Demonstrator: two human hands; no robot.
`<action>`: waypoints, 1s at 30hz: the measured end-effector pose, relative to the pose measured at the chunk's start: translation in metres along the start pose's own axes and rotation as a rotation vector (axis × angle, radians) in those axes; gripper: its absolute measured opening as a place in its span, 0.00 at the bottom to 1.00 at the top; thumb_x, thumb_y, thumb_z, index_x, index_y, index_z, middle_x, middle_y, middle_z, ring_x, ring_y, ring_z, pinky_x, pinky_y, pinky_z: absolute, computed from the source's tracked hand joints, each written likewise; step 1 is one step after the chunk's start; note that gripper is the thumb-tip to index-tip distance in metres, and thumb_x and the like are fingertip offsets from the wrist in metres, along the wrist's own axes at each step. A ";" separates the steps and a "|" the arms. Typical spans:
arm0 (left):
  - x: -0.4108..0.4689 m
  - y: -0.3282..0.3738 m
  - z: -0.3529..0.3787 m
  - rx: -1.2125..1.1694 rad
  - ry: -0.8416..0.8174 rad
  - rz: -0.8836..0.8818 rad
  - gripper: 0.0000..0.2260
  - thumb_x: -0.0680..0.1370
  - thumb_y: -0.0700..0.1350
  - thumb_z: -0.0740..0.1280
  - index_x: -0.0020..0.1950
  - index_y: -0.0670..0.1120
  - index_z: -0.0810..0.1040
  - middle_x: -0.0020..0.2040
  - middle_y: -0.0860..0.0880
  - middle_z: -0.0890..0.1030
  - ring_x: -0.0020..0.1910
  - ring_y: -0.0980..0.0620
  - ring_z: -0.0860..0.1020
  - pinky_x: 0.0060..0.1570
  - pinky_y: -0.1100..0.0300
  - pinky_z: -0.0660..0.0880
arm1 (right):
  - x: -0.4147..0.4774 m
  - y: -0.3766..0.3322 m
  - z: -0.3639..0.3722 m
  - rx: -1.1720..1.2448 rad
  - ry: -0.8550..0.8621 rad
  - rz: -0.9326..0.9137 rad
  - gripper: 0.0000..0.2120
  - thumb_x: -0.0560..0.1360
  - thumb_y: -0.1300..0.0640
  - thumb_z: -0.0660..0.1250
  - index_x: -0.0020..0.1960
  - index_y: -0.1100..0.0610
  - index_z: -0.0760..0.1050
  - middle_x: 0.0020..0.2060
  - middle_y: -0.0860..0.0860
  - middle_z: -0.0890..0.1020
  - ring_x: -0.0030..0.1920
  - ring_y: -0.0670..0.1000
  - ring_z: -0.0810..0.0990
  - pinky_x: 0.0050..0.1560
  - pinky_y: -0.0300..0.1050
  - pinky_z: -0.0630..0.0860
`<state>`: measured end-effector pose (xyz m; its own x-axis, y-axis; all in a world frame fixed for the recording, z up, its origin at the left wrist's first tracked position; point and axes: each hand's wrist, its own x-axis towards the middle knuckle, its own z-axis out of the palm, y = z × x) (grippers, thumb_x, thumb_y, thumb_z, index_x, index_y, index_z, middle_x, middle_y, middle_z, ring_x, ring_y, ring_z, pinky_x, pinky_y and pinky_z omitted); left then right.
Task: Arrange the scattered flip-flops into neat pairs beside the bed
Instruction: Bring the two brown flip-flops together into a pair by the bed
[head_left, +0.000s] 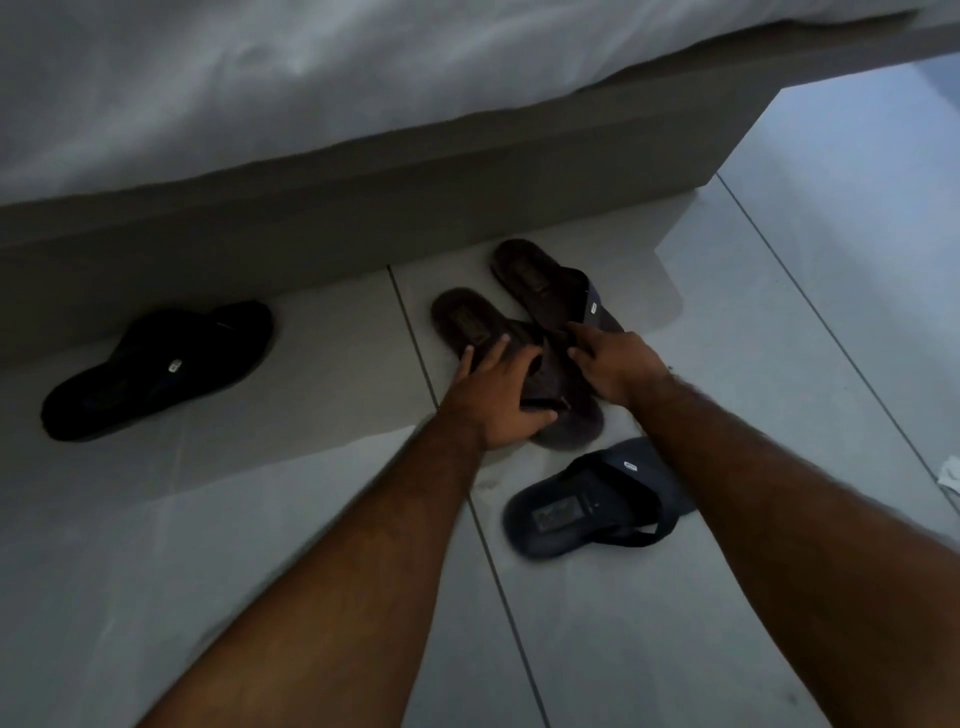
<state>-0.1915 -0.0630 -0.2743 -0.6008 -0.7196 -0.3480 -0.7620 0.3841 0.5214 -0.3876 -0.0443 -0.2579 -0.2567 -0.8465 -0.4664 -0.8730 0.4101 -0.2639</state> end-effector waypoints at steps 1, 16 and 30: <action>-0.006 0.003 0.001 0.008 0.115 -0.025 0.39 0.74 0.62 0.67 0.81 0.50 0.58 0.83 0.46 0.57 0.83 0.49 0.48 0.81 0.43 0.44 | 0.000 0.000 -0.001 0.003 -0.013 -0.001 0.25 0.82 0.45 0.57 0.79 0.45 0.61 0.67 0.63 0.77 0.67 0.63 0.76 0.66 0.51 0.72; 0.016 0.026 0.009 0.201 0.011 -0.322 0.55 0.66 0.70 0.73 0.83 0.50 0.50 0.83 0.38 0.41 0.81 0.36 0.38 0.79 0.38 0.44 | 0.000 0.022 0.006 -0.009 0.006 -0.005 0.28 0.80 0.47 0.60 0.79 0.43 0.59 0.74 0.61 0.66 0.72 0.67 0.65 0.73 0.55 0.66; 0.075 0.017 -0.010 0.337 -0.018 -0.247 0.56 0.67 0.69 0.73 0.83 0.50 0.45 0.83 0.38 0.41 0.82 0.39 0.40 0.80 0.43 0.47 | 0.010 0.030 0.004 0.023 0.082 -0.006 0.33 0.80 0.44 0.60 0.81 0.41 0.50 0.75 0.57 0.62 0.75 0.61 0.61 0.72 0.59 0.68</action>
<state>-0.2470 -0.1163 -0.2845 -0.3922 -0.8048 -0.4455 -0.9182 0.3715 0.1372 -0.4144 -0.0387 -0.2738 -0.2850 -0.8735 -0.3946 -0.8653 0.4116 -0.2861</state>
